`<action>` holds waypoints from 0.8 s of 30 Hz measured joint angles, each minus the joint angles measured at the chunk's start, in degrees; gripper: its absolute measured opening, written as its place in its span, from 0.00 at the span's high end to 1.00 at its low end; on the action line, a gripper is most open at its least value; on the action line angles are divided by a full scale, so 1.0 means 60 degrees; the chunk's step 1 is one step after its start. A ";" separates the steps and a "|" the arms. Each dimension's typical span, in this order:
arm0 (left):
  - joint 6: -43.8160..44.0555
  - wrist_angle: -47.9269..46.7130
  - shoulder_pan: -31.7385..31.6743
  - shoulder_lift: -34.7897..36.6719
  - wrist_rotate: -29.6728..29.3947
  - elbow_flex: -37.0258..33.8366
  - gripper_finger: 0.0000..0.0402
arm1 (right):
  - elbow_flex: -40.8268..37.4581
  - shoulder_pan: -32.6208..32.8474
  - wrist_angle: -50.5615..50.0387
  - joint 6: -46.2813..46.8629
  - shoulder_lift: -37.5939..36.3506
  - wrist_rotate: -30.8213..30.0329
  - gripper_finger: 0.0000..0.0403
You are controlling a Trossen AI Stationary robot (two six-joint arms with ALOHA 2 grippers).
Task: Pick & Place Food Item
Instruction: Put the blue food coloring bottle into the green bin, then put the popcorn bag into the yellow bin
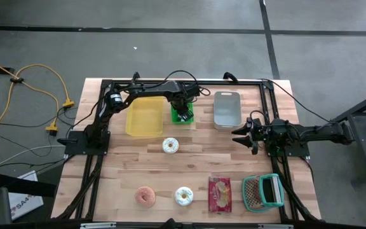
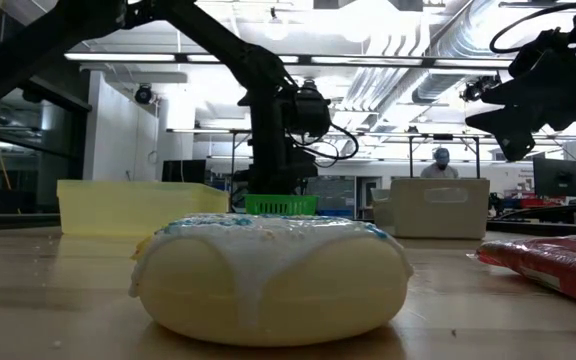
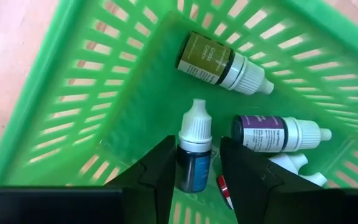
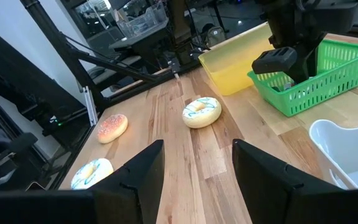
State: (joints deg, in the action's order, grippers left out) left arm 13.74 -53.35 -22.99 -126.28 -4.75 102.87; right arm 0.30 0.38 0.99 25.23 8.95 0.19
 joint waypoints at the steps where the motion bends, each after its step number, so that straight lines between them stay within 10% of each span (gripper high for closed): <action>1: -0.0001 -0.0009 -0.0010 0.0027 0.0000 0.0000 0.70 | 0.0002 0.0000 0.0000 0.0000 0.0000 0.0000 0.57; 24: -0.0209 -0.0043 0.0057 0.1100 -0.0039 0.0015 0.70 | 0.0003 0.0000 0.0000 0.0001 0.0000 0.0000 0.57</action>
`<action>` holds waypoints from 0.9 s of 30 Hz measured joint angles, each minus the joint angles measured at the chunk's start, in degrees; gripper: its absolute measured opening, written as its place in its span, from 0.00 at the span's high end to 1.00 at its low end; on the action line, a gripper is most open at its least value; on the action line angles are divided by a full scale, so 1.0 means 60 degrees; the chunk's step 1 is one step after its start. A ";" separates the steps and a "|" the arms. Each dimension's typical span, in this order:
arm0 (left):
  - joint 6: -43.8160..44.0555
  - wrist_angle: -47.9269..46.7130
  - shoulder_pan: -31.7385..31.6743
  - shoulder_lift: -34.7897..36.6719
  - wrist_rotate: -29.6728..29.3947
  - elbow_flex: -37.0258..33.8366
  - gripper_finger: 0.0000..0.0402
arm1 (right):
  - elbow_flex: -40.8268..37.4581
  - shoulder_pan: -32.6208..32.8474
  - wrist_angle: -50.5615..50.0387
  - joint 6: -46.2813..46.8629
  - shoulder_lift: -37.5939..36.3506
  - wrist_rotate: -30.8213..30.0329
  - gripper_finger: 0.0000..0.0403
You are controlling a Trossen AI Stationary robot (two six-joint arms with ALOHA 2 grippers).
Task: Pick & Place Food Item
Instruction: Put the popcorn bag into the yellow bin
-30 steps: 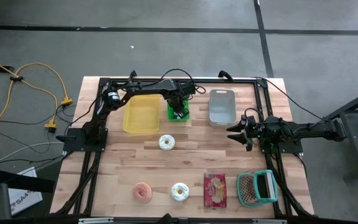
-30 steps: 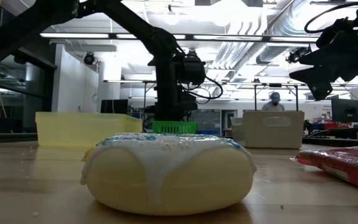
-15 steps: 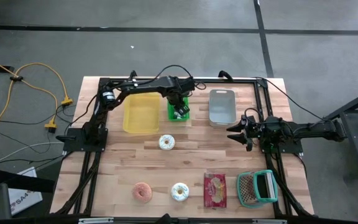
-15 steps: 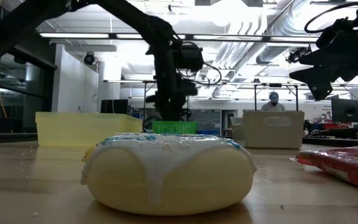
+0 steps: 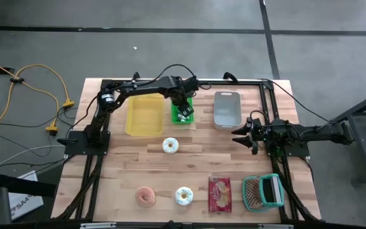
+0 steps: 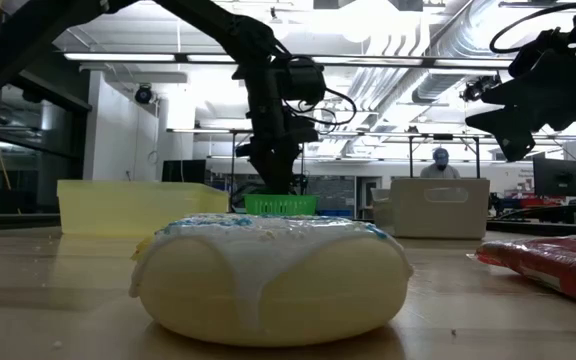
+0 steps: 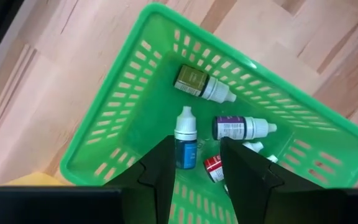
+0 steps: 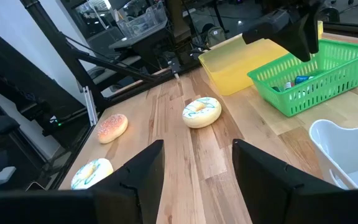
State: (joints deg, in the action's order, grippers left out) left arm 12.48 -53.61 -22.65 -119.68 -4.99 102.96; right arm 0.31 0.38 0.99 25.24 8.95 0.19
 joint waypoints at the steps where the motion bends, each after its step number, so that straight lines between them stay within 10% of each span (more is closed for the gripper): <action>1: -0.0057 -0.0002 0.0013 0.0018 -0.0001 0.0000 0.70 | -0.0002 0.0000 0.0000 -0.0001 0.0000 0.0000 0.57; 27: 0.0268 -0.0239 0.2101 0.0431 0.0007 -0.0004 0.70 | -0.0003 0.0000 0.0000 -0.0001 -0.0003 0.0000 0.57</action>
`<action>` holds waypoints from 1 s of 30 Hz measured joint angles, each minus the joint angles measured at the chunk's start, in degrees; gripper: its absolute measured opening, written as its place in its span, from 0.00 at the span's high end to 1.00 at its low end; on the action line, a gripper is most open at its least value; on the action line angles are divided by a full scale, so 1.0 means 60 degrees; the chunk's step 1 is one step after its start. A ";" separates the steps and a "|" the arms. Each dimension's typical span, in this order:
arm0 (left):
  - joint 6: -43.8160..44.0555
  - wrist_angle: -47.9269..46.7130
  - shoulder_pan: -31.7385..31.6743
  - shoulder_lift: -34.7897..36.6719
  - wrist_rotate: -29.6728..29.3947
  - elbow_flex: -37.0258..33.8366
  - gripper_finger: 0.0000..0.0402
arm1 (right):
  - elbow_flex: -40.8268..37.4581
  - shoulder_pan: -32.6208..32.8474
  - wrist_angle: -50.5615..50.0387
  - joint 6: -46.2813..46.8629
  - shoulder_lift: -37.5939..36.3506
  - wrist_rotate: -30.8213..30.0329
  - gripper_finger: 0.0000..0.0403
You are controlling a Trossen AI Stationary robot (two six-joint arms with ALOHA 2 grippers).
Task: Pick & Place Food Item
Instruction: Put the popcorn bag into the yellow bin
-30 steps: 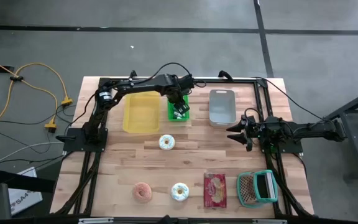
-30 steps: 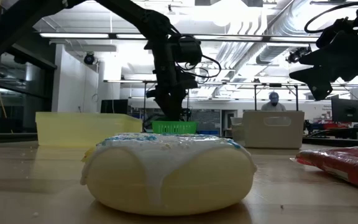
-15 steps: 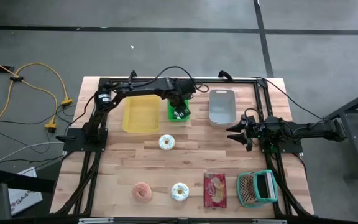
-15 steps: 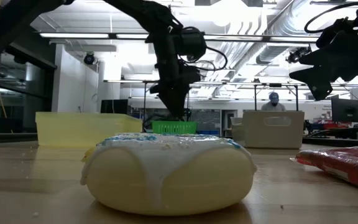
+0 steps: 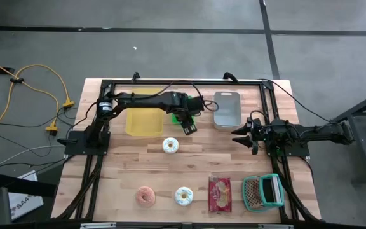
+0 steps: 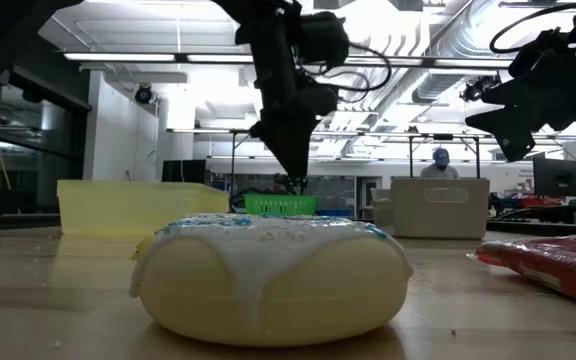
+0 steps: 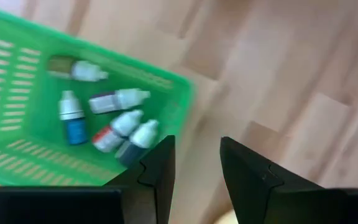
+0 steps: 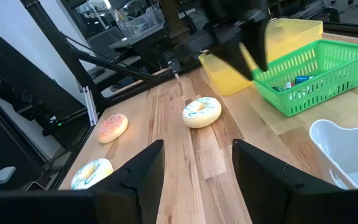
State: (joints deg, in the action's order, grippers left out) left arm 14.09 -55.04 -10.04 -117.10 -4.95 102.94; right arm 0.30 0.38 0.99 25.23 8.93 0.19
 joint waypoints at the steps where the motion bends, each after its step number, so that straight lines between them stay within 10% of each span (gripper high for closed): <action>1: 0.0053 -0.0002 0.0132 0.0017 0.0000 0.0000 0.70 | 0.0003 -0.0001 0.0000 0.0000 0.0002 0.0000 0.57; 30: 0.0659 -0.0036 0.3663 0.0233 -0.0004 0.0000 0.70 | 0.0001 0.0000 0.0000 0.0000 0.0001 0.0002 0.57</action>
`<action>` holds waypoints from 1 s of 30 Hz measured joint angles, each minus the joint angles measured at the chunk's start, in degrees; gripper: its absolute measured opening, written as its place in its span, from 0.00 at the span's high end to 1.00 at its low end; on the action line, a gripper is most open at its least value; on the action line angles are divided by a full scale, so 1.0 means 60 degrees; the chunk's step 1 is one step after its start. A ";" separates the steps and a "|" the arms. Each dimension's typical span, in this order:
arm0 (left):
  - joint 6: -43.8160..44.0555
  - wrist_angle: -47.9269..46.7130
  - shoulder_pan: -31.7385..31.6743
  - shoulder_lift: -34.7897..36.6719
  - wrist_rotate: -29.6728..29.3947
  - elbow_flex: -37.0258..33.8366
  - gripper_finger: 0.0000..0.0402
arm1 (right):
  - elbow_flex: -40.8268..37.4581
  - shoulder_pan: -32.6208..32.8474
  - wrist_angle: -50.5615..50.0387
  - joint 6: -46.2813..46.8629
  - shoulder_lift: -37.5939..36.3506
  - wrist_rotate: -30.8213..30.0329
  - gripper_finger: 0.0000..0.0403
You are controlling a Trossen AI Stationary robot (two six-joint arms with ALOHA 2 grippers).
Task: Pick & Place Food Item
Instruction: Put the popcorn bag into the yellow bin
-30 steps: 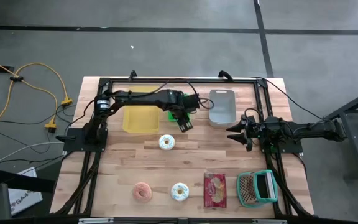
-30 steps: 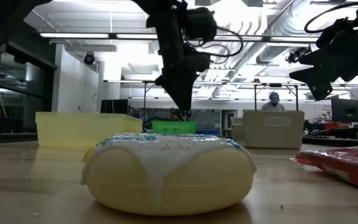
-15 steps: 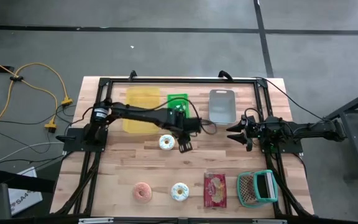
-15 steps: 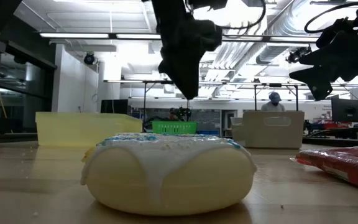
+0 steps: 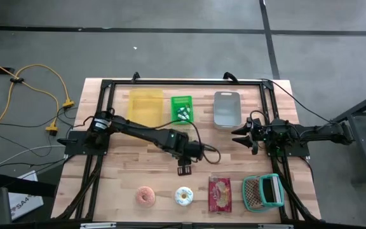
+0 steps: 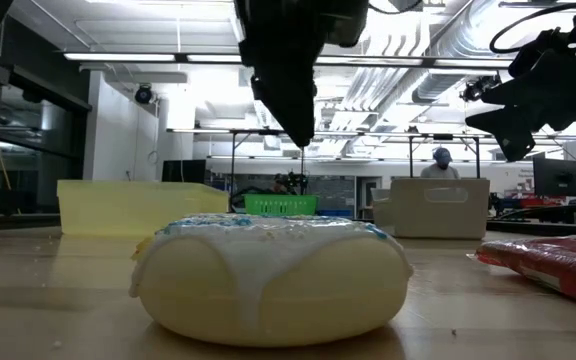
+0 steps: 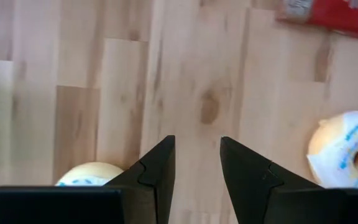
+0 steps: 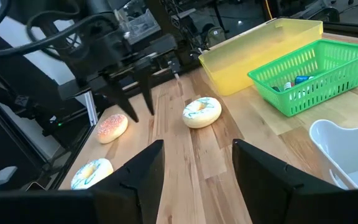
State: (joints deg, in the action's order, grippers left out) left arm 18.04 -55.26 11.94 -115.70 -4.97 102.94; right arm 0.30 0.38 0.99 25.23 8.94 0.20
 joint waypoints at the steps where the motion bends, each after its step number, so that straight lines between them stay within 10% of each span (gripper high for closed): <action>1: 0.0000 0.0003 0.0062 0.0000 0.0000 0.0000 0.70 | 0.0002 0.0000 0.0000 0.0000 0.0002 0.0000 0.57; 30: -0.0109 0.0749 0.0566 -0.0011 -0.0601 -0.0004 0.70 | 0.0002 -0.0003 0.0000 0.0004 0.0002 -0.0002 0.57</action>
State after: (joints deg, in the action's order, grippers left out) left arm 17.39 -50.77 15.33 -115.77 -8.58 102.91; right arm 0.31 0.36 0.99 25.26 8.95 0.19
